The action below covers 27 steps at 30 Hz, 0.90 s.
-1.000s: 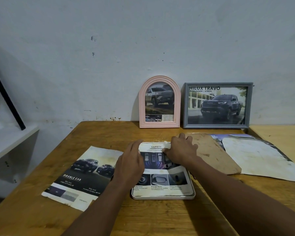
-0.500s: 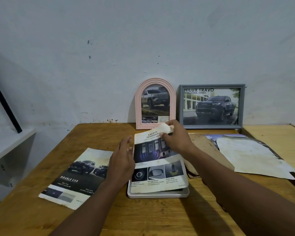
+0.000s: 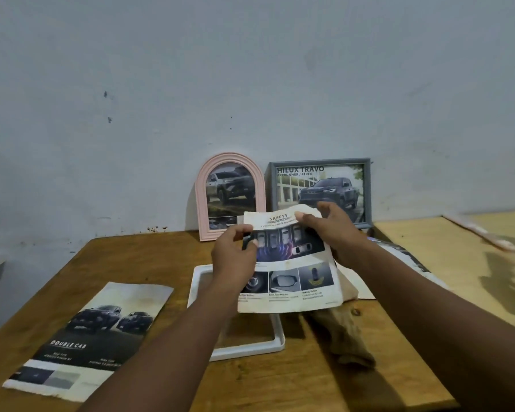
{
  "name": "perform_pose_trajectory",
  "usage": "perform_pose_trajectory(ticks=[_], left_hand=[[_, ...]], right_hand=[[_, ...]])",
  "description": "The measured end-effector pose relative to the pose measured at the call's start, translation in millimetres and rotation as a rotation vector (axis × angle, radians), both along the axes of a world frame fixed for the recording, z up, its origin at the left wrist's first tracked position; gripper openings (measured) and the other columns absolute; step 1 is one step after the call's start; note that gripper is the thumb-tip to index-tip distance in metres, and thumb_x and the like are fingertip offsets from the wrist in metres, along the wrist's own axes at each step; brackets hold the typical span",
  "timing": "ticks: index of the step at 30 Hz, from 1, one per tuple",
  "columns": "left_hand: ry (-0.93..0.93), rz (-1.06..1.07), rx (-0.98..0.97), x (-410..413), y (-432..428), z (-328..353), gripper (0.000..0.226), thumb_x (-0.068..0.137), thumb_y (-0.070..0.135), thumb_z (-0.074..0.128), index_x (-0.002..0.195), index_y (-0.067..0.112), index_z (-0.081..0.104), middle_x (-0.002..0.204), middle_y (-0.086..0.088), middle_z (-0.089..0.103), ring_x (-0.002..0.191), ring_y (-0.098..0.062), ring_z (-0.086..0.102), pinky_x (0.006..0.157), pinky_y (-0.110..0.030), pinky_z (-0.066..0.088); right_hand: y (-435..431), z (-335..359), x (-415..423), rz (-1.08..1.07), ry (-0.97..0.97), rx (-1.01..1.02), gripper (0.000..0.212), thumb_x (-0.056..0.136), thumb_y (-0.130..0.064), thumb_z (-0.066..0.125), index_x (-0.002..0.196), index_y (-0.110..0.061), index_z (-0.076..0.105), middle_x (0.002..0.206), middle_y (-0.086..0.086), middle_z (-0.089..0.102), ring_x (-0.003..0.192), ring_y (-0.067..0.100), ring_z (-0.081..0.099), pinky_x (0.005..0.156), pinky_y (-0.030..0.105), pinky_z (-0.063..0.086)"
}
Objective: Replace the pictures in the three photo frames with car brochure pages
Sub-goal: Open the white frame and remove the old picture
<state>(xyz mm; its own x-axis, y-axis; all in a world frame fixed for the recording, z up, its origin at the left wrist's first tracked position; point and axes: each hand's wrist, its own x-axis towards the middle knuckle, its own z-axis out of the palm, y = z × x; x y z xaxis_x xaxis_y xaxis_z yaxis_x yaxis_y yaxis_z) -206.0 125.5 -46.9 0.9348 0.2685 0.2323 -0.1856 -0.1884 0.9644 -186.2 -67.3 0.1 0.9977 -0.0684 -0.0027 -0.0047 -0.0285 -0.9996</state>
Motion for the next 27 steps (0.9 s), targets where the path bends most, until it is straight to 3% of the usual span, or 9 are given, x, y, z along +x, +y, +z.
perform_pose_trajectory(ticks=[2,5,10,14,17,19,22,23,27], left_hand=[[-0.014,0.033,-0.037,8,-21,5,0.027,0.096,0.003,0.064,0.117,0.021,0.068,0.118,0.003,0.065,0.105,-0.013,0.060,0.053,-0.006,0.047],[-0.020,0.053,-0.007,20,-49,4,0.023,0.096,0.005,0.064,0.112,0.021,0.069,0.115,0.002,0.067,0.100,-0.014,0.062,0.056,-0.008,0.047],[0.059,-0.103,0.144,34,-82,-4,0.030,0.095,0.013,0.068,0.125,0.016,0.067,0.122,0.000,0.067,0.107,-0.019,0.064,0.087,-0.034,0.058],[0.128,-0.265,0.165,37,-109,-12,0.036,0.095,0.017,0.069,0.130,0.022,0.062,0.123,0.004,0.066,0.102,-0.016,0.067,0.069,-0.024,0.059],[0.166,-0.371,0.190,40,-129,-18,0.040,0.095,0.018,0.069,0.133,0.024,0.059,0.115,-0.007,0.072,0.090,-0.017,0.071,0.062,-0.018,0.054],[0.147,-0.427,0.260,39,-142,-22,0.043,0.095,0.020,0.068,0.137,0.022,0.058,0.121,-0.009,0.069,0.092,-0.016,0.067,0.061,-0.016,0.049],[0.081,-0.478,0.511,36,-156,-33,0.044,0.096,0.027,0.066,0.139,0.021,0.058,0.134,-0.003,0.061,0.120,-0.020,0.058,0.097,-0.033,0.050],[0.072,-0.507,0.593,35,-159,-37,0.040,0.097,0.030,0.064,0.136,0.022,0.060,0.133,-0.002,0.060,0.121,-0.022,0.058,0.102,-0.038,0.049],[-0.008,-0.624,0.985,29,-161,-48,0.030,0.099,0.037,0.056,0.109,0.012,0.069,0.113,-0.007,0.068,0.107,-0.027,0.060,0.091,-0.044,0.051]], right_hand=[[-27,-2,-4,0.039,0.096,0.003,0.052,0.087,-0.019,0.075,0.128,-0.012,0.043,0.115,0.011,0.061,0.101,0.028,0.066,0.080,0.043,0.058],[-59,-15,-9,0.076,0.194,-0.107,0.034,0.090,-0.008,0.068,0.123,-0.007,0.059,0.115,0.019,0.066,0.099,0.036,0.066,0.069,0.041,0.058],[-101,-31,-4,-0.130,0.144,-0.220,0.032,0.089,0.000,0.066,0.118,-0.012,0.059,0.105,0.015,0.069,0.092,0.028,0.068,0.067,0.040,0.060],[-131,-30,1,-0.243,0.110,-0.548,0.040,0.090,-0.008,0.065,0.127,-0.019,0.051,0.112,0.010,0.064,0.090,0.024,0.065,0.060,0.033,0.054],[-151,-28,2,-0.283,0.115,-0.799,0.054,0.091,-0.010,0.064,0.138,-0.023,0.041,0.122,0.011,0.061,0.093,0.027,0.063,0.055,0.029,0.050],[-163,-31,4,-0.311,0.131,-0.859,0.061,0.090,-0.009,0.065,0.142,-0.023,0.036,0.126,0.014,0.059,0.095,0.029,0.062,0.063,0.034,0.054],[-176,-41,7,-0.307,0.171,-0.958,0.063,0.088,-0.008,0.063,0.144,-0.021,0.035,0.125,0.014,0.059,0.093,0.027,0.058,0.067,0.034,0.051],[-179,-46,6,-0.299,0.194,-1.004,0.064,0.088,-0.010,0.064,0.144,-0.021,0.036,0.128,0.014,0.058,0.099,0.028,0.057,0.070,0.034,0.050],[-179,-72,6,-0.194,0.301,-1.253,0.052,0.091,-0.037,0.060,0.140,-0.032,0.046,0.140,0.008,0.047,0.126,0.034,0.041,0.097,0.048,0.038]])
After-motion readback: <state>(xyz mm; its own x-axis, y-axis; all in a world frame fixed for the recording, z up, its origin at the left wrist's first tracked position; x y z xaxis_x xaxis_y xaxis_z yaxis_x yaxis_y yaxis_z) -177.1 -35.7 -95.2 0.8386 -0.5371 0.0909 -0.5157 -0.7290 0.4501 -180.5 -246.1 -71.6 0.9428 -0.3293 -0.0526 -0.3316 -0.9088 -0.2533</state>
